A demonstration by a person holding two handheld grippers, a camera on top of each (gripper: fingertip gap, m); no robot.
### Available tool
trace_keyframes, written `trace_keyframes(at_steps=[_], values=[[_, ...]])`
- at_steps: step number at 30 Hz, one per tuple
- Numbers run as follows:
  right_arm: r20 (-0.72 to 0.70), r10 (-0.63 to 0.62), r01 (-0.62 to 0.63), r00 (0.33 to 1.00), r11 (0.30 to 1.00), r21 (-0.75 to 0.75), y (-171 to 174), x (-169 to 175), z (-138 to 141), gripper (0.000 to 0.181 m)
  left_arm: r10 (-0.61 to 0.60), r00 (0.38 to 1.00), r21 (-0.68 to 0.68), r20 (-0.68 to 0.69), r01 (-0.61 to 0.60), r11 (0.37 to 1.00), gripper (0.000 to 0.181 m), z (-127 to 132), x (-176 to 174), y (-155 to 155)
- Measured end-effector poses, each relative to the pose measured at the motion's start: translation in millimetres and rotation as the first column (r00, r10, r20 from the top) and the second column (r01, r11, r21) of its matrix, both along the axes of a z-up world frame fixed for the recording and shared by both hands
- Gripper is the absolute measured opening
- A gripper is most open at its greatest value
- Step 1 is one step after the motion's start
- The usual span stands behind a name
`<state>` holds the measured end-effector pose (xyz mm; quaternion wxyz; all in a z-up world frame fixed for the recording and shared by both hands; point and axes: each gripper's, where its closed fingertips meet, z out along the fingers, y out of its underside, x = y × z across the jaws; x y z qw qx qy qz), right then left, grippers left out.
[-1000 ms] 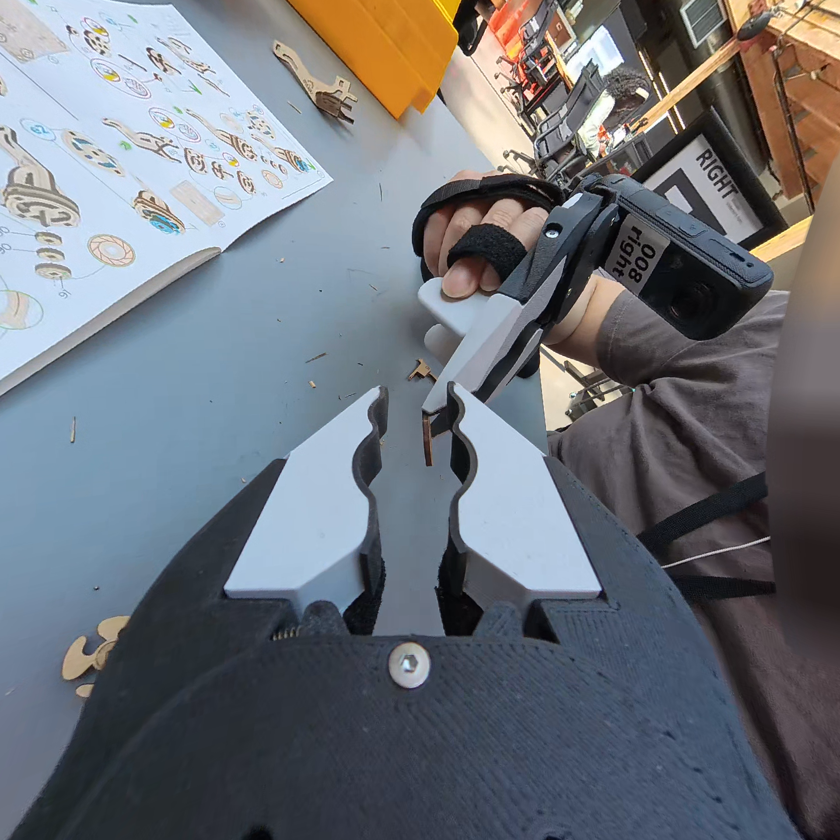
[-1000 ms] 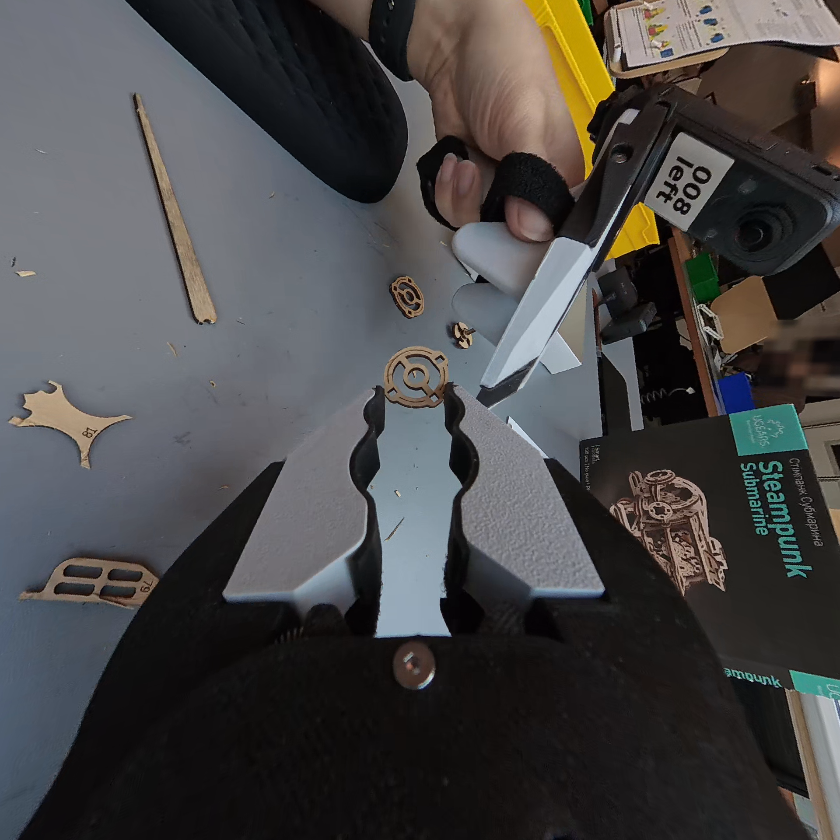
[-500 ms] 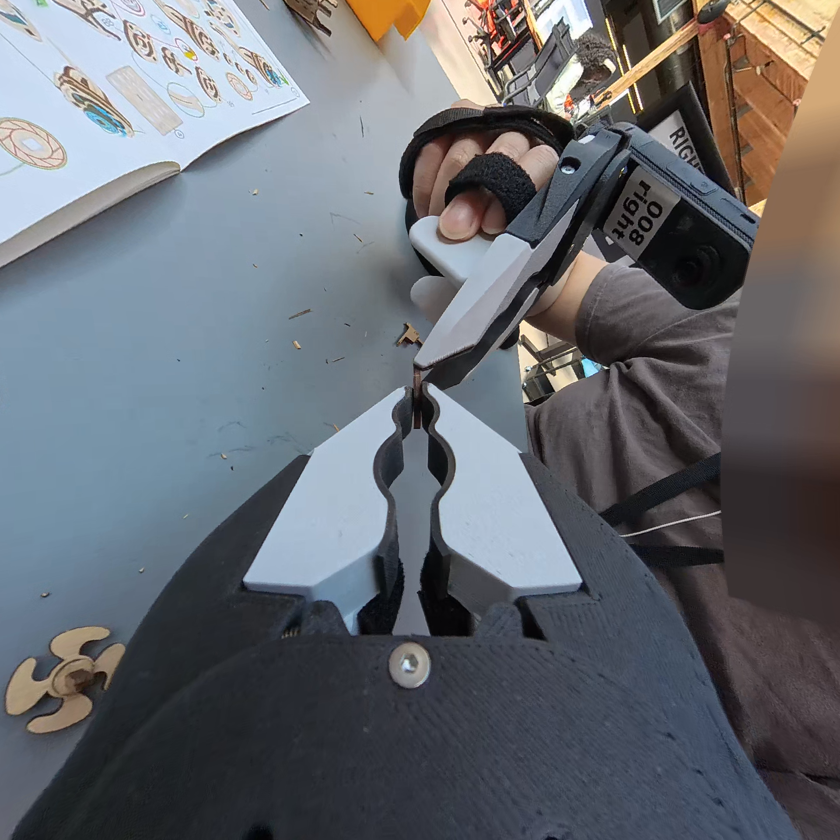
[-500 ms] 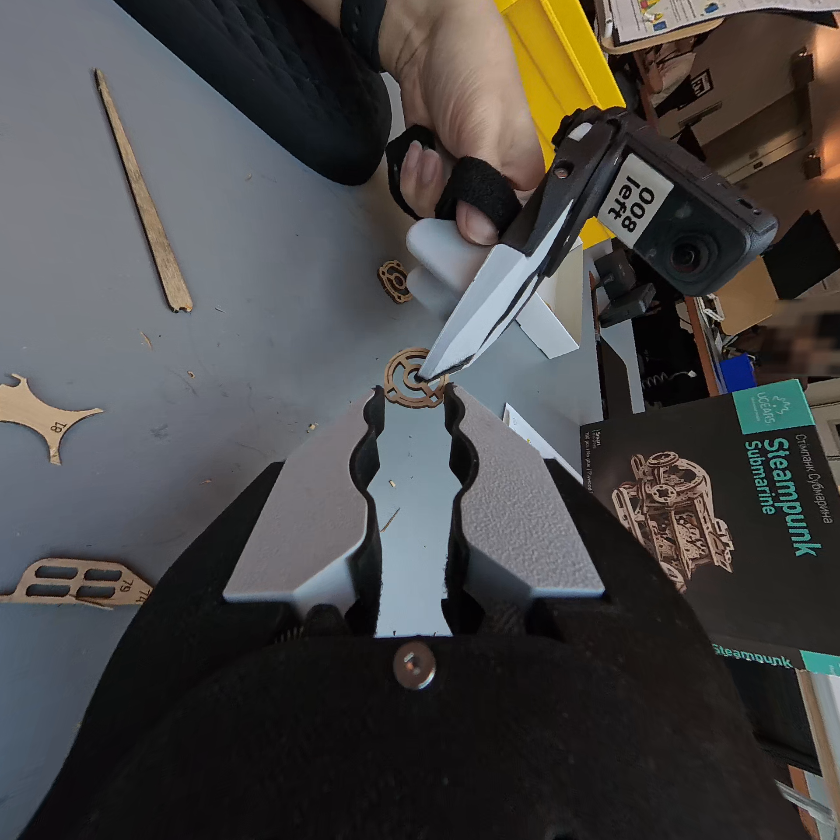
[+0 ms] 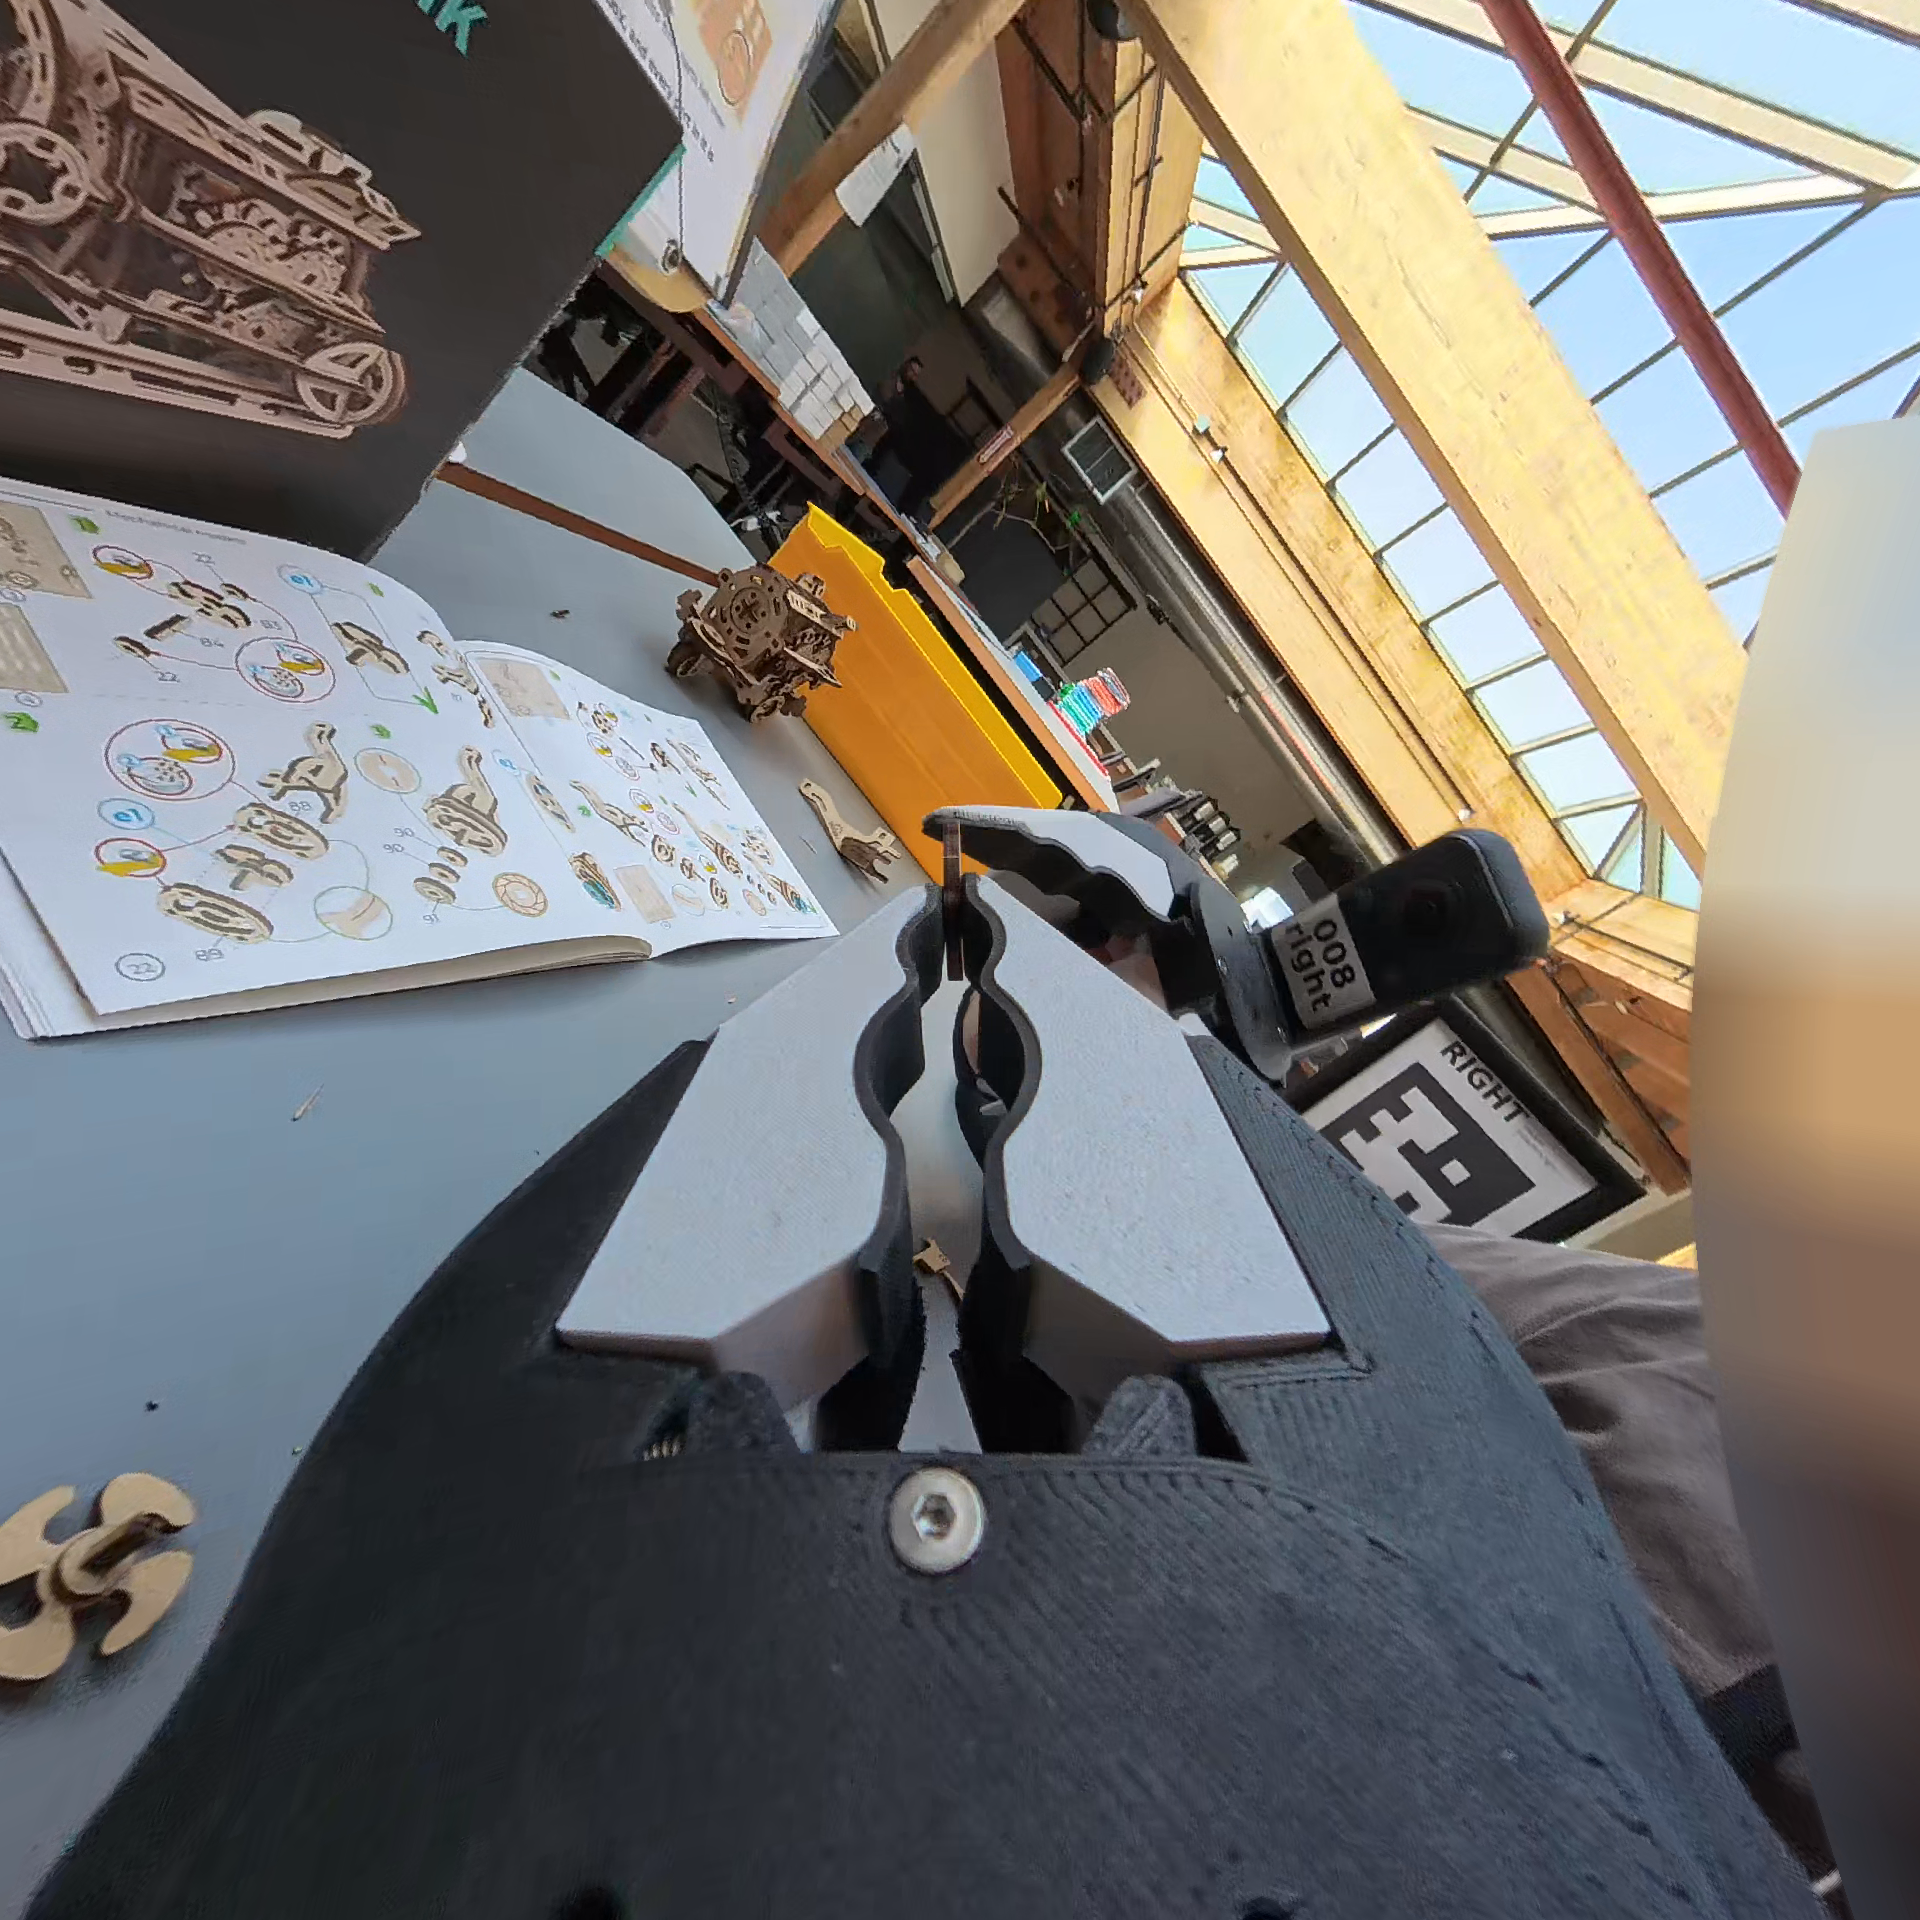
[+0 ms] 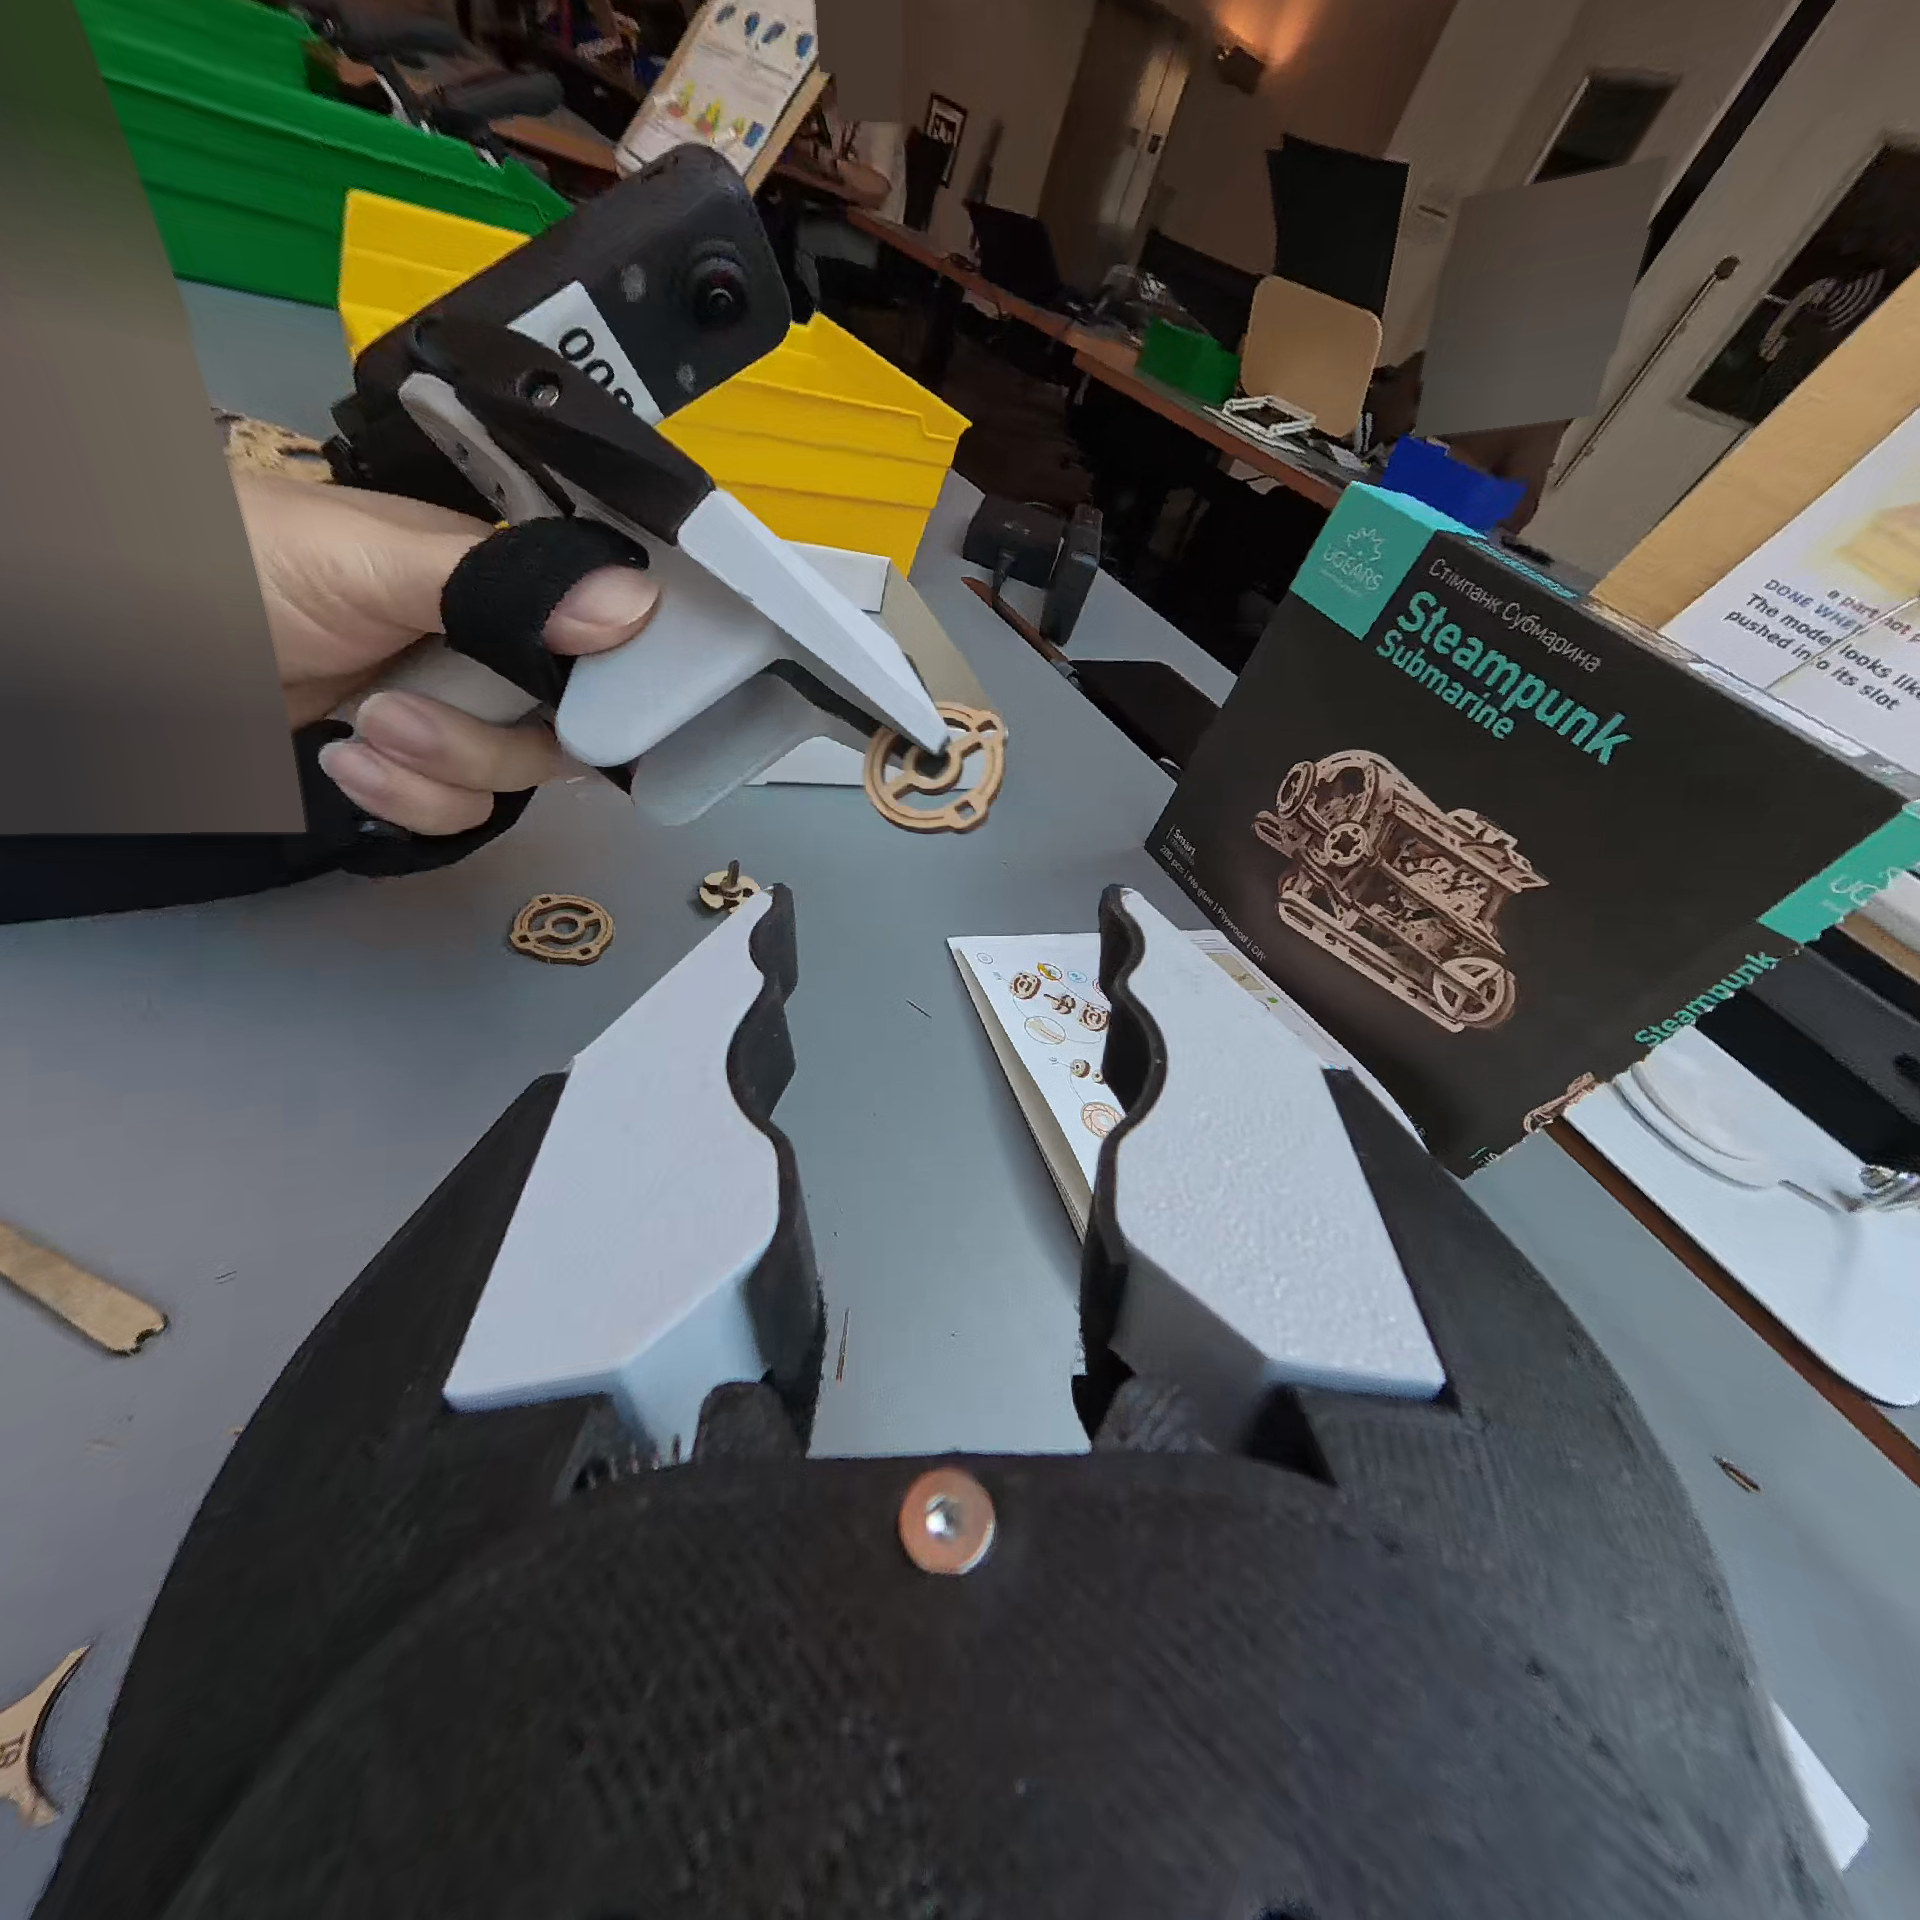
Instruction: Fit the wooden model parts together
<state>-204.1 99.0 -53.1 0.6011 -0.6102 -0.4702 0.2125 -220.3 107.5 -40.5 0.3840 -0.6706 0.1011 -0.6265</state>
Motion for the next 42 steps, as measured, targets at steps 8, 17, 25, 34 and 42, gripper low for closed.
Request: trace_keyframes(at_steps=[8,17,25,34,42], values=[[0.026,-0.108,0.108,0.994,0.994,0.006,3,-14,-2,0.047,0.133,0.991,-0.015,0.02,-0.132,0.991,0.0,-7,-1,0],[0.058,-0.108,0.111,0.992,0.993,-0.05,-1,-14,-15,0.045,0.159,0.987,0.032,-0.031,-0.158,0.987,0.0,-18,18,-11],[0.128,-0.095,0.096,0.987,0.995,0.0,-1,-4,-17,0.04,0.135,0.991,0.008,-0.005,-0.135,0.991,0.0,-19,22,-17],[0.159,-0.059,0.061,0.986,0.998,-0.009,-4,-5,-20,0.027,0.112,0.994,0.006,0.002,-0.112,0.994,0.0,-18,23,-19],[0.369,0.199,-0.238,0.908,0.969,0.063,-32,8,-39,0.028,-0.171,0.967,-0.003,-0.19,0.174,0.985,0.003,-35,50,-42]])
